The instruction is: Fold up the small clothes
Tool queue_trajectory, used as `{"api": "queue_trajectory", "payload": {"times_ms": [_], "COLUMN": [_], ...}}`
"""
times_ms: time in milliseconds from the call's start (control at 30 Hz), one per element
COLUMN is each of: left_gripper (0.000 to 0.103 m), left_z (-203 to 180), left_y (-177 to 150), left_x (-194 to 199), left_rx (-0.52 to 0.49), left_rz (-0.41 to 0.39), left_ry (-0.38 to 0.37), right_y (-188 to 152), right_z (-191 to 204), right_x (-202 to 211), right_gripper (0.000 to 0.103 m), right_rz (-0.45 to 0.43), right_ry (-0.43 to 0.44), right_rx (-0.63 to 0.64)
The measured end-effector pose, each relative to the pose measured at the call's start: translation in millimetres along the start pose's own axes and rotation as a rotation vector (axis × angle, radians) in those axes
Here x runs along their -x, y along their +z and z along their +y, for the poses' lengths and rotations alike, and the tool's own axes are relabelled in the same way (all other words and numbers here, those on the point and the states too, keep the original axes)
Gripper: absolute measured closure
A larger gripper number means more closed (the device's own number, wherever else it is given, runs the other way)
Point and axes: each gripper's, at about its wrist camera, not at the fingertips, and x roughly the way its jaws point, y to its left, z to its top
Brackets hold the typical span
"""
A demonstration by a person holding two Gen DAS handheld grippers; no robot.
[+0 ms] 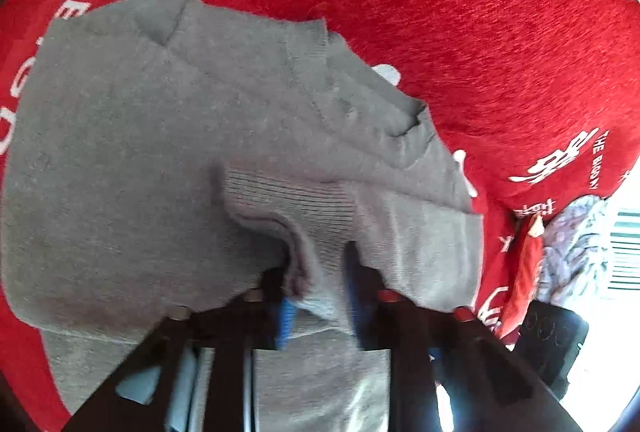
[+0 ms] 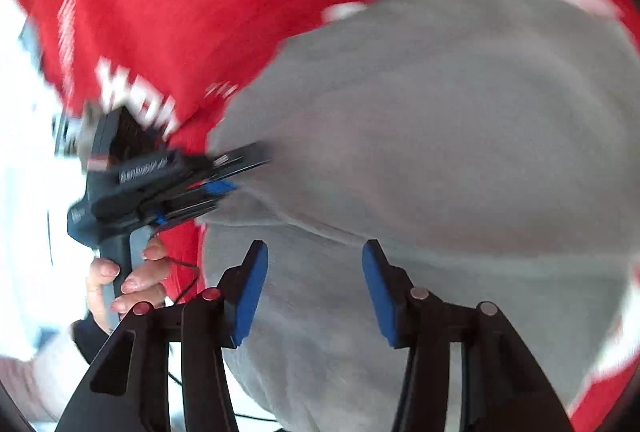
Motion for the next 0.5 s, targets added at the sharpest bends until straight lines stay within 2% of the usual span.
{"api": "queue_trajectory", "payload": {"times_ms": [67, 167, 233, 300, 367, 400, 433, 467, 500], "left_gripper": [0.095, 0.094, 0.095, 0.094, 0.095, 0.095, 0.094, 0.095, 0.095], "left_z": [1.6, -2.5, -5.3, -6.7, -4.5, -2.5, 0.5, 1.4, 0.6], "left_y": [0.5, 7.0, 13.3, 18.0, 19.0, 18.6, 17.5, 16.4, 14.9], "left_x": [7.4, 24.0, 37.5, 45.9, 46.2, 43.7, 41.8, 42.6, 44.4], "left_rx": [-0.008, -0.038, -0.047, -0.055, -0.067, -0.068, -0.064, -0.064, -0.069], "left_rz": [-0.02, -0.071, -0.107, -0.122, -0.108, -0.095, -0.081, -0.082, -0.088], "left_ry": [-0.014, 0.013, 0.004, -0.002, 0.02, 0.039, 0.059, 0.061, 0.056], "right_y": [-8.3, -17.0, -17.8, -13.7, -6.1, -2.5, 1.3, 3.4, 7.1], "right_z": [-30.1, -86.2, -115.5, -130.0, -140.9, -140.4, -141.2, -139.0, -134.5], "right_x": [18.6, 54.6, 69.9, 73.4, 72.8, 68.6, 66.7, 67.4, 70.3], "right_gripper": [0.05, 0.05, 0.05, 0.05, 0.05, 0.054, 0.068, 0.096, 0.096], "right_rz": [-0.051, -0.192, -0.288, -0.331, -0.34, -0.334, -0.327, -0.333, -0.351], "right_ry": [-0.004, 0.012, 0.065, 0.122, 0.134, 0.131, 0.124, 0.122, 0.13], "right_rx": [-0.118, -0.352, -0.499, -0.578, -0.605, -0.609, -0.616, -0.609, -0.589]}}
